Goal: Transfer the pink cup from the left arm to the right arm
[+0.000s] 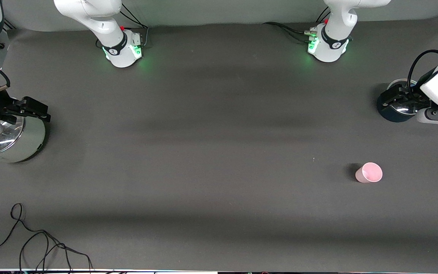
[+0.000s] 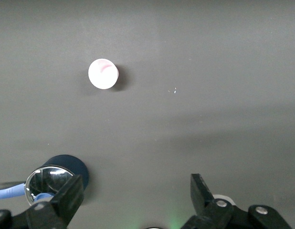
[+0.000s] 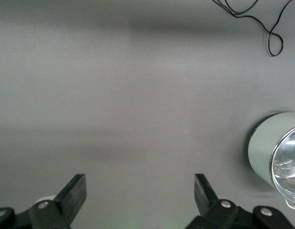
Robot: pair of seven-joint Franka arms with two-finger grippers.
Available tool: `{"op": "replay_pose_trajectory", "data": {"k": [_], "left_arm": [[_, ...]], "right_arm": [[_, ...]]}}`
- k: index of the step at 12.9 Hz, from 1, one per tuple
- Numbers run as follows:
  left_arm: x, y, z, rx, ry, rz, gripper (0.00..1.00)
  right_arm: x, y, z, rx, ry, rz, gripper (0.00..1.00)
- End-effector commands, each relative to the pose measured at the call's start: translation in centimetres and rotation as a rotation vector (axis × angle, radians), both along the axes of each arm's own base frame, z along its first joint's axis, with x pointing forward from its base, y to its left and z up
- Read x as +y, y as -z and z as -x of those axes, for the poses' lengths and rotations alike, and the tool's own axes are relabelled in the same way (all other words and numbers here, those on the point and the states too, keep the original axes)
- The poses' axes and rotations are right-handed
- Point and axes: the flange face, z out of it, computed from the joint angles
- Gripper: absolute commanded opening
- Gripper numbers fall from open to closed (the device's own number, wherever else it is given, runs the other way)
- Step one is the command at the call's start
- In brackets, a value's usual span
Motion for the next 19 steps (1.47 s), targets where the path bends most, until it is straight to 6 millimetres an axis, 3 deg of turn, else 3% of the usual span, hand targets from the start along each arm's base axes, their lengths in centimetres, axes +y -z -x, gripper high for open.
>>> {"op": "replay_pose_trajectory", "data": {"k": [1,9,15,18,19], "left_arm": [[0.0,-0.1,0.2,-0.018,0.003,-0.010,1.00],[0.0,-0.1,-0.3,-0.019,0.007,-0.010,1.00],[-0.6,-2.3,-1.0,-0.070,0.043,0.003,1.00],[0.0,-1.5,-1.7,-0.057,0.232,0.018,1.00],[1.9,-1.5,-2.4,-0.071,0.271,0.027,1.00]], "right_arm": [[-0.3,-0.4,-0.3,0.001,-0.010,0.015,1.00],[-0.5,-0.4,-0.3,0.003,-0.007,0.022,1.00],[-0.6,-0.1,-0.3,0.008,-0.004,0.016,1.00],[-0.5,0.0,-0.3,0.012,-0.004,0.014,1.00],[-0.6,0.0,-0.3,0.011,-0.003,0.015,1.00]]}}
